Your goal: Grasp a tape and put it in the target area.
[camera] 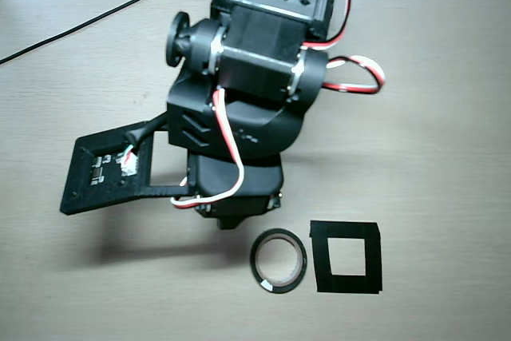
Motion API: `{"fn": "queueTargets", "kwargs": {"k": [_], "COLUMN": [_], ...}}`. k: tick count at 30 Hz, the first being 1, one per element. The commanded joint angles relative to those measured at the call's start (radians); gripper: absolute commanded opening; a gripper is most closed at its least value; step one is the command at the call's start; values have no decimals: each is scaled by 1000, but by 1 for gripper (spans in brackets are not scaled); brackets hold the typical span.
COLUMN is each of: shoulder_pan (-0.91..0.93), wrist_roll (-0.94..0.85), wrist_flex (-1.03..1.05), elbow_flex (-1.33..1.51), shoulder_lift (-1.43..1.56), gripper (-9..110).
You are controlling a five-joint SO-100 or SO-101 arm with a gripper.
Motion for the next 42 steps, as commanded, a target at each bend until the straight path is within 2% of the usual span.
{"fn": "queueTargets", "kwargs": {"k": [1,42], "shoulder_pan": [-8,6], "wrist_roll": [-117,-127], "wrist_flex": [-15,-8], "elbow_flex": [31,-17], "shoulder_lift": [69,31], "gripper": [6,6]}}
